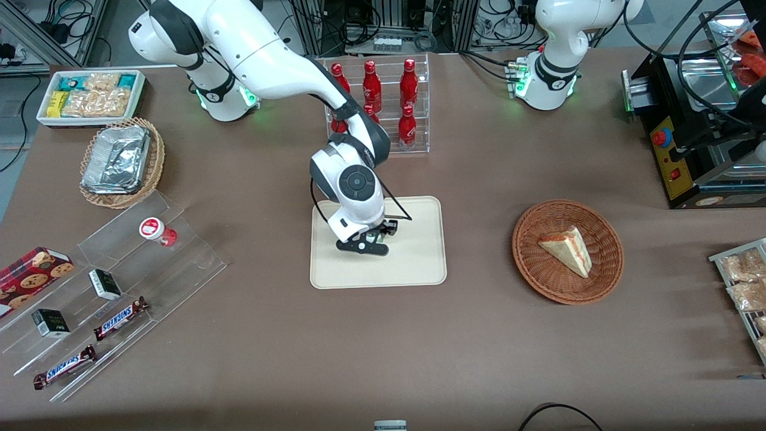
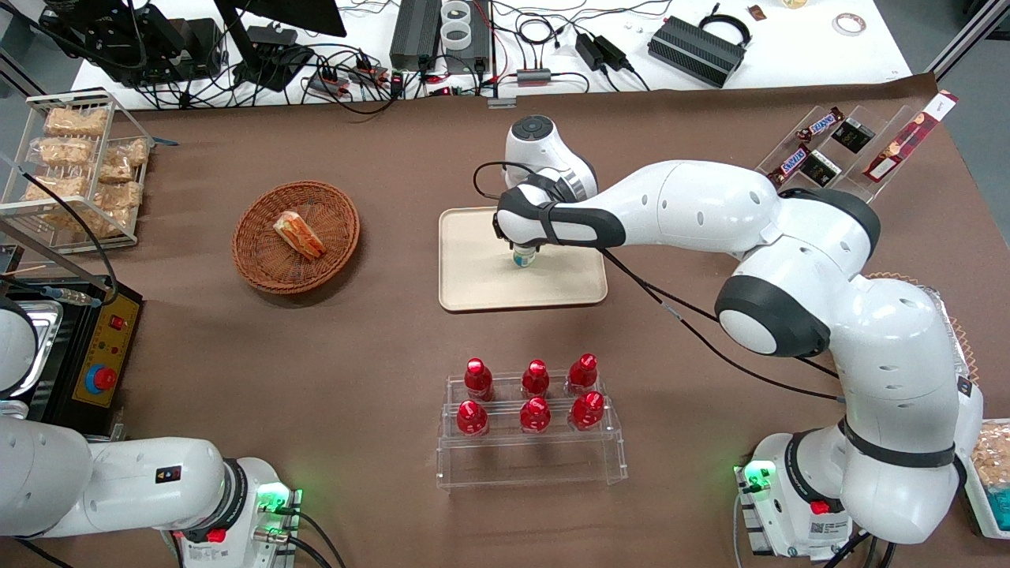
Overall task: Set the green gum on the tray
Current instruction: 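Lower the bottle onto the tray and open the right gripper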
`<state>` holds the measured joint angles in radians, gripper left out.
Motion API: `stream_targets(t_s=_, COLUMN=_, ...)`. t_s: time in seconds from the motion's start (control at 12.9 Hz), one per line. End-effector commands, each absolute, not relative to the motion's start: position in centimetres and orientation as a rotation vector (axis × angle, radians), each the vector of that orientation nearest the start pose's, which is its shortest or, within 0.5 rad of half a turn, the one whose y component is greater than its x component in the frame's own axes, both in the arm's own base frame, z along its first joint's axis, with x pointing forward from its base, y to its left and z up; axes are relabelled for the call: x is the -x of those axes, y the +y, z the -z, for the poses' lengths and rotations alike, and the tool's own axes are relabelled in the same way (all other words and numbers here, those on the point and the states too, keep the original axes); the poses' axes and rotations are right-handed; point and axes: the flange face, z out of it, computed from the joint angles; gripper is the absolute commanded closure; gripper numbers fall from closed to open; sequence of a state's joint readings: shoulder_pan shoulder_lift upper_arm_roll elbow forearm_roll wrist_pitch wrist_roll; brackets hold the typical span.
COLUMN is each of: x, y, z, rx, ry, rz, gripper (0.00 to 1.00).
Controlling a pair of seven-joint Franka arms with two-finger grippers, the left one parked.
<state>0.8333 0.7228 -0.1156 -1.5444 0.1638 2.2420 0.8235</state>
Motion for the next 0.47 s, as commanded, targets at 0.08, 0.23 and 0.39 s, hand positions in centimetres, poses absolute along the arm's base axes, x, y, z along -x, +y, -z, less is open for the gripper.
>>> stream_targets(t_s=0.08, x=-52.7, y=48.3, z=-22.1, rx=3.074, ry=0.289, rz=-0.050, gripper=0.00)
stream_targets(t_s=0.23, x=-52.7, y=48.3, z=-22.5, rx=3.072, ry=0.271, rz=-0.044, gripper=0.00)
stream_targets(t_s=0.39, x=-52.8, y=48.3, z=-23.5, rx=3.067, ry=0.255, rz=-0.040, gripper=0.00)
